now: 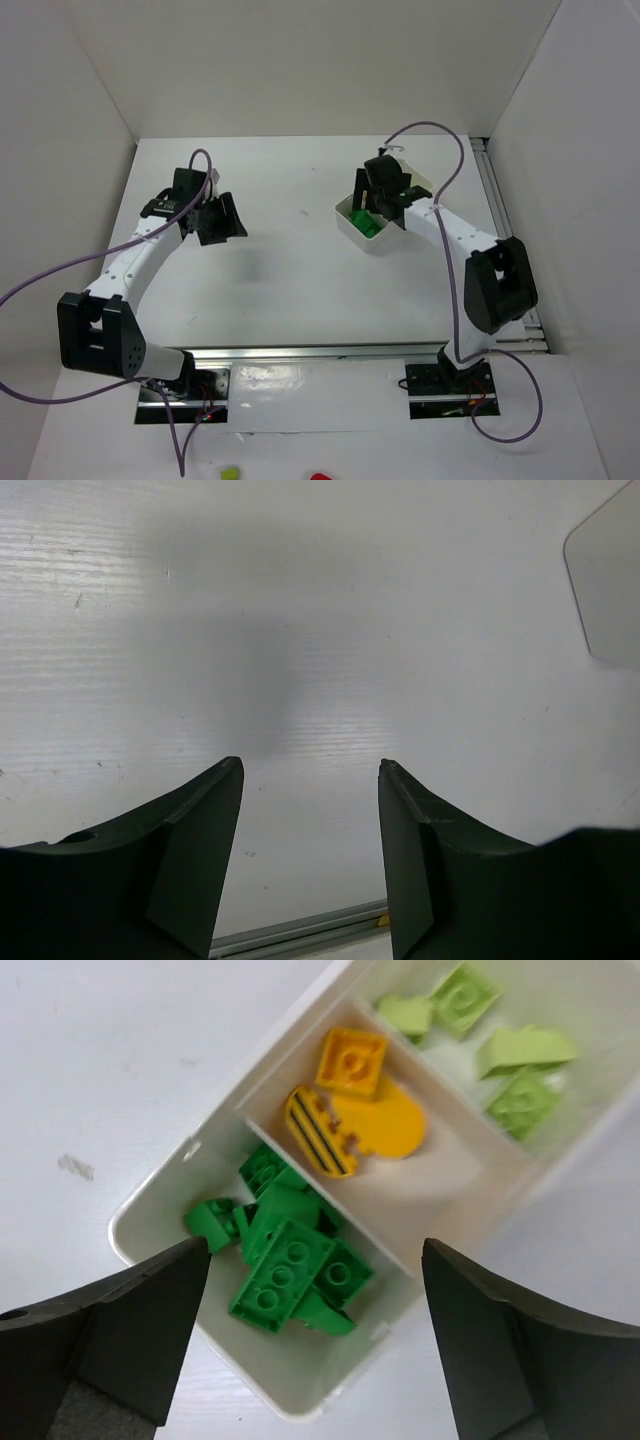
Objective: Sort the legos into containers by color
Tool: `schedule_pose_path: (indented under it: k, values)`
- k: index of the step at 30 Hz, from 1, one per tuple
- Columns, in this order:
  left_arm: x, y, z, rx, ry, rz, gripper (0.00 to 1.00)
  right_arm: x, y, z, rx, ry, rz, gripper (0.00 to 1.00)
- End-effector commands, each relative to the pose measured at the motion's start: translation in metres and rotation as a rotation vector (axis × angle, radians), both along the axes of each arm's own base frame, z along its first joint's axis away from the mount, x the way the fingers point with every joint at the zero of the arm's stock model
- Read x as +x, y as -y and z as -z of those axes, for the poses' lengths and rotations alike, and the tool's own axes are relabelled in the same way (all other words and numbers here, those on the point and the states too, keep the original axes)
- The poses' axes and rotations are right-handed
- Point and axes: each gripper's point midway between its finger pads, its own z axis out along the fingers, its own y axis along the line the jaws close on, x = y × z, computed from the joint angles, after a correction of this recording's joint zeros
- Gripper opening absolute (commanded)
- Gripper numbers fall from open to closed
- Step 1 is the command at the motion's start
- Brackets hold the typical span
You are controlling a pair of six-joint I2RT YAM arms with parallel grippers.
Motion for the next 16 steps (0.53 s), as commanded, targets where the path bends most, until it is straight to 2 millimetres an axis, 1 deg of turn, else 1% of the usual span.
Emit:
schedule_pose_path:
  k: [1,2,3,4,5,6,7,8,9,10,11,12,13,14,15,16]
  values:
    - [0.012,0.000,-0.019,-0.004,0.063,0.014,0.66,-0.003,0.048,-0.070,-0.006,0.182,0.226,0.96]
    - [0.012,0.000,-0.022,-0.005,0.072,0.014,0.66,-0.007,0.076,-0.077,-0.018,0.219,0.373,1.00]
    - [0.012,0.000,-0.022,-0.005,0.073,0.014,0.66,-0.014,0.093,-0.088,-0.012,0.254,0.450,1.00]
    - [0.012,0.000,-0.022,-0.005,0.073,0.014,0.66,-0.023,0.114,-0.083,-0.033,0.245,0.526,1.00]
    - [0.012,0.000,-0.022,-0.005,0.073,0.014,0.66,-0.031,0.133,-0.087,-0.062,0.267,0.612,1.00]
    - [0.011,0.002,-0.022,-0.012,0.072,0.020,0.66,-0.038,0.144,-0.093,-0.027,0.297,0.685,1.00]
    - [0.011,0.002,-0.022,-0.012,0.072,0.020,0.66,-0.049,0.155,-0.085,-0.054,0.272,0.721,1.00]
    - [0.011,0.002,-0.022,-0.012,0.072,0.020,0.66,-0.054,0.168,-0.086,-0.058,0.271,0.767,1.00]
    - [0.010,0.003,-0.025,-0.020,0.080,0.025,0.66,-0.060,0.175,-0.088,-0.033,0.282,0.820,1.00]
    - [0.010,0.003,-0.025,-0.020,0.080,0.025,0.66,-0.071,0.179,-0.079,-0.056,0.241,0.842,1.00]
    - [0.010,0.003,-0.029,-0.022,0.092,0.025,0.66,-0.077,0.184,-0.078,-0.048,0.240,0.865,1.00]
    - [0.011,0.003,-0.037,-0.025,0.121,0.026,0.66,-0.081,0.185,-0.081,-0.040,0.249,0.866,1.00]
    - [0.009,0.003,-0.033,-0.024,0.111,0.026,0.66,-0.086,0.187,-0.074,-0.046,0.242,0.866,1.00]
    - [0.010,0.003,-0.037,-0.026,0.130,0.026,0.66,-0.087,0.185,-0.073,-0.039,0.242,0.845,0.97]
    - [0.010,0.003,-0.037,-0.026,0.130,0.026,0.66,-0.089,0.183,-0.072,-0.030,0.239,0.824,0.97]
    - [0.009,0.005,-0.038,-0.034,0.129,0.032,0.66,-0.093,0.184,-0.080,-0.017,0.263,0.819,0.99]
